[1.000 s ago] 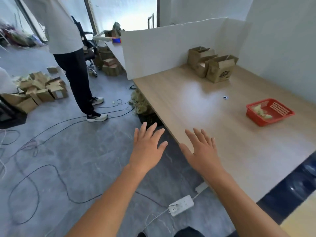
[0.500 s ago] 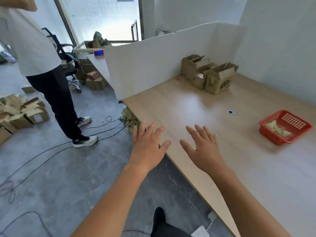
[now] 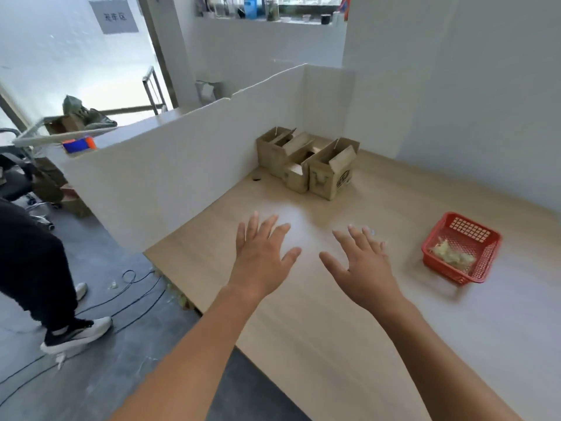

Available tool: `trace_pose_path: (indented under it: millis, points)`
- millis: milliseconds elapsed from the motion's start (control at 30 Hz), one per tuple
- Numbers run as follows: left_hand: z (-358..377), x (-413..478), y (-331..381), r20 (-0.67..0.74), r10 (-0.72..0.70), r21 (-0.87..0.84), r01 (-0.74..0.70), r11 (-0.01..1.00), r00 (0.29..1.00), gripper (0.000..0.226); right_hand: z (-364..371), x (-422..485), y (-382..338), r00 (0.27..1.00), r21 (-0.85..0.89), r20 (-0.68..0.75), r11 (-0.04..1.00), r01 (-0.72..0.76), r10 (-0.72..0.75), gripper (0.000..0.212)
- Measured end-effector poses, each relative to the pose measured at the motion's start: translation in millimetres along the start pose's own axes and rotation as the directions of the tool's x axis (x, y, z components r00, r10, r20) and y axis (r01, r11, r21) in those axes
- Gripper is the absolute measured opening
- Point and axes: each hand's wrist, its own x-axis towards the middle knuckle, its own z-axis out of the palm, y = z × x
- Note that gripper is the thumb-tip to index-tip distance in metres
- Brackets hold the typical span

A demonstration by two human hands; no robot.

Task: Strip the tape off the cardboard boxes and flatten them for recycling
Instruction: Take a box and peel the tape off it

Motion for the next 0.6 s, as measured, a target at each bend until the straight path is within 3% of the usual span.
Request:
trace_pose_path:
  millis: [200,600]
  points:
    - [22,112,-7,-0.001,0.131,0.002,-0.131,0.991,0.991,0.06,-11,82,18,0.99,-0.073,-0.097,0.991,-0.112,0.105,0.076]
    - [118,407,-67,0.082,0.222,-0.046,-0.219,0.975,0.972,0.056,19,325,53,0.926,-0.149,-0.172,0.921,-0.361,0.336,0.072]
